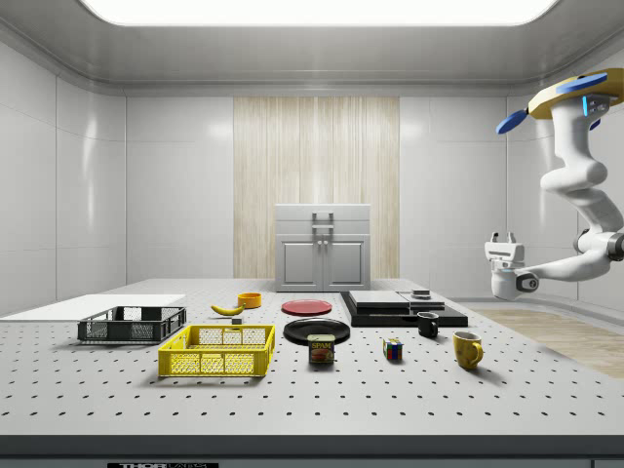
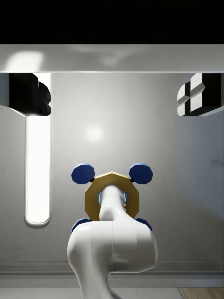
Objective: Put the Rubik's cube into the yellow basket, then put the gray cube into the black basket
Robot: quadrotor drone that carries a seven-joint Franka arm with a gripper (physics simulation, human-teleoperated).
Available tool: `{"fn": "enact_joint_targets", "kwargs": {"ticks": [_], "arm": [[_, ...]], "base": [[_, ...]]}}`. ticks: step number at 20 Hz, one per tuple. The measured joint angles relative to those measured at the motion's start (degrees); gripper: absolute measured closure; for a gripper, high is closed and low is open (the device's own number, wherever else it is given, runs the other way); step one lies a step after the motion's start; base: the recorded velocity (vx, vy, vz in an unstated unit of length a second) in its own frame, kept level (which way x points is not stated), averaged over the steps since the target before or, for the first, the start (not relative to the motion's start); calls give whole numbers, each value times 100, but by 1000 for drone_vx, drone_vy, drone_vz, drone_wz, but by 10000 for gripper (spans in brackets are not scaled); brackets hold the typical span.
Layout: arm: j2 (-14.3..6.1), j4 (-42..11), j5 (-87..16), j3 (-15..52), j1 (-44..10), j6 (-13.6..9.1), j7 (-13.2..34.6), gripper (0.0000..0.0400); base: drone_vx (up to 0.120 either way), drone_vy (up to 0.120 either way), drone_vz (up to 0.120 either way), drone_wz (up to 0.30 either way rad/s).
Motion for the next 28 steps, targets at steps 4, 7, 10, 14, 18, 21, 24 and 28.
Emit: {"fn": "enact_joint_targets", "kwargs": {"ticks": [4, 7, 10, 14, 18, 21, 24, 28], "arm": [[7, 32, 1, 2, -3, -8, -1, 0], [4, 37, 1, 4, -6, -3, -2, 0], [-2, 35, 1, 5, -8, 6, -3, 0], [-13, 28, 0, 8, -10, 21, -4, 0], [-24, 17, -4, 12, -13, 37, -4, 0], [-33, 9, -9, 17, -16, 50, -4, 0], [-42, 1, -19, 25, -19, 63, -3, 0], [-54, -11, -42, 42, -25, 80, -1, 0]], "base": [[120, 120, 0, 0], [120, 120, 0, 0], [120, 120, 0, 0], [120, 120, 0, 0], [120, 120, 0, 0], [120, 120, 0, 0], [120, 120, 0, 0], [120, 120, 0, 0]]}}
